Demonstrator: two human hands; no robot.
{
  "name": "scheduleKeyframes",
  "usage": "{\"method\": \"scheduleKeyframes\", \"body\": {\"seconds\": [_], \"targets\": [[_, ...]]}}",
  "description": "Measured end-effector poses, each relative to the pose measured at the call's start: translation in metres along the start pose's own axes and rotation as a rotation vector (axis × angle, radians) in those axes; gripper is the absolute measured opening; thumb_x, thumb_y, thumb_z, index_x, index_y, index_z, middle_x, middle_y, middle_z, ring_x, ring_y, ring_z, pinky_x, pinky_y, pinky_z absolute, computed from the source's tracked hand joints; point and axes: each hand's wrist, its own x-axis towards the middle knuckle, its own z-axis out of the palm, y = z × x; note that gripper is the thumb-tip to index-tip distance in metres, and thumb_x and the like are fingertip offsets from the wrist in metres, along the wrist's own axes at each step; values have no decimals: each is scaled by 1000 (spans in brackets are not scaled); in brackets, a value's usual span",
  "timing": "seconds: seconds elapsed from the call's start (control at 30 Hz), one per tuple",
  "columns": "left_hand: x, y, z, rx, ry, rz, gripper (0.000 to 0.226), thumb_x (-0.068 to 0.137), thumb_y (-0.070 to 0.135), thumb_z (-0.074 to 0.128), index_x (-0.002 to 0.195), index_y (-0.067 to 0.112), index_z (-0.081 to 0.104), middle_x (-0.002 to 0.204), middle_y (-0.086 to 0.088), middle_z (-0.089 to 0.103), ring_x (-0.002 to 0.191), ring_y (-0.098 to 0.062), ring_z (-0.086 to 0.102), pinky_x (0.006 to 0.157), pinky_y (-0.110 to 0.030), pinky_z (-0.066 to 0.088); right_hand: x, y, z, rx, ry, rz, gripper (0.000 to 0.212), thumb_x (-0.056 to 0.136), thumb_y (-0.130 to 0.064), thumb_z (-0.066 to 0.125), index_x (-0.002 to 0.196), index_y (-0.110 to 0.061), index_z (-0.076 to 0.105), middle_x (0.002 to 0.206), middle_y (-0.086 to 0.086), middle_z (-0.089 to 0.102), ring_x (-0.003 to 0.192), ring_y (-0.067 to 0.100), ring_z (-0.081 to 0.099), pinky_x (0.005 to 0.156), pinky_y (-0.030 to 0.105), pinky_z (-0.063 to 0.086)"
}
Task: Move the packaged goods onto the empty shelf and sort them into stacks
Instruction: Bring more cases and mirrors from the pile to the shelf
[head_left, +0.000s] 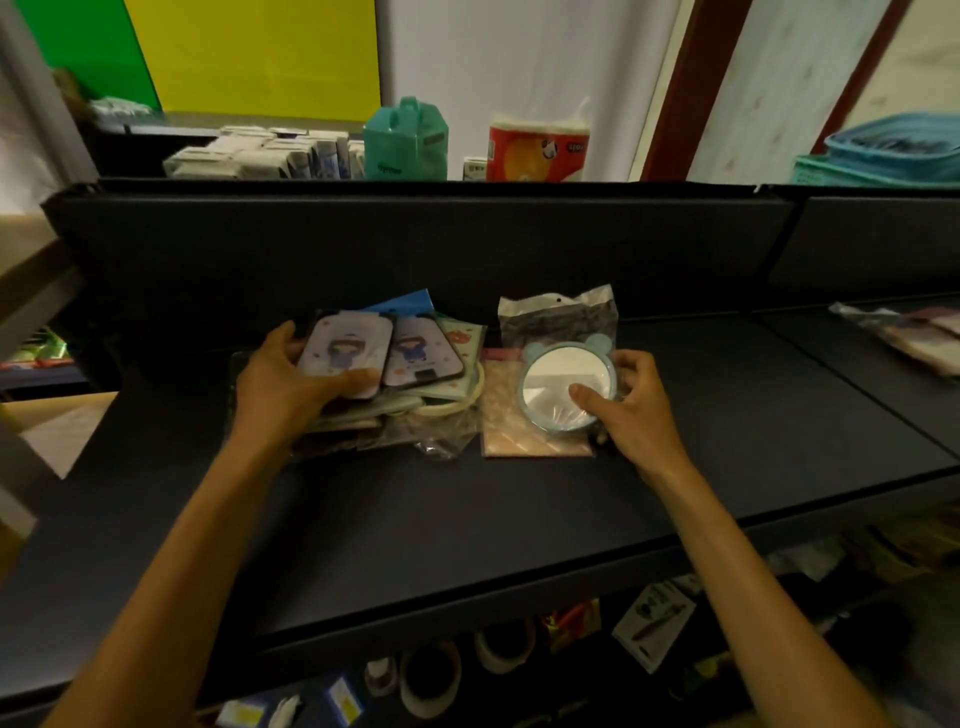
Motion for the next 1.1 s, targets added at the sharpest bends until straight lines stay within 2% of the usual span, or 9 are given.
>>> {"method": "scheduleKeyframes", "body": {"seconds": [0.17,0.3,0.4,0.47,0.6,0.73,0.83,0.9,1.1], "targets": [[-6,-3,-2,11,5,92,80,72,23,79,140,30,36,143,-5,40,124,-28,45,91,-40,44,-6,-2,-3,167,24,69,46,87,-11,65,125,-17,41,120,2,54,93,10,60,50,25,56],[-7,-4,-9,-9,58,212,61,80,18,72,133,30,45,140,-6,39,119,-25,48,71,-22,45,-7,-1,-10,221,41,93,44,89,-12,63,126,-20,41,121,2,58,98,17,64,60,38,61],[-18,1,-5,-31,51,325,57,83,19,69,134,28,44,139,-6,37,114,-18,47,66,-17,45,-10,-3,-21,257,40,81,42,91,-11,61,126,-21,40,113,-6,57,92,16,65,53,34,59],[-30,7,5,-64,42,368,57,82,19,70,133,29,45,138,-4,37,115,-15,46,67,-18,47,-13,-3,-32,269,41,63,42,91,-11,60,126,-22,40,117,-4,56,94,17,64,51,32,58],[-56,26,43,-153,-32,409,55,80,21,72,126,38,47,132,5,45,118,-18,51,83,-38,55,-18,3,-65,270,45,36,40,91,-12,59,123,-26,40,124,-1,55,101,20,63,51,33,58],[-86,49,99,-248,-147,359,52,83,16,68,127,35,47,128,9,44,110,-12,54,77,-24,56,-25,16,-115,278,84,54,36,92,-13,58,121,-29,42,121,-4,60,99,20,65,51,36,58],[-113,62,140,-276,-250,390,52,83,16,67,127,35,48,130,7,44,114,-17,55,87,-42,55,-28,28,-164,294,139,70,34,93,-12,57,118,-30,44,117,-6,62,96,19,66,49,35,57],[-134,71,170,-302,-297,384,53,82,17,68,128,35,49,133,5,45,116,-18,55,87,-46,55,-29,38,-199,298,161,83,33,93,-12,56,117,-31,44,117,-7,62,94,18,66,49,34,57],[-195,105,271,-327,-244,426,55,81,9,72,127,31,52,129,7,49,114,-6,54,86,-24,55,-29,77,-310,306,188,87,31,92,-11,57,115,-29,46,118,-3,62,93,20,67,47,34,56]]}}
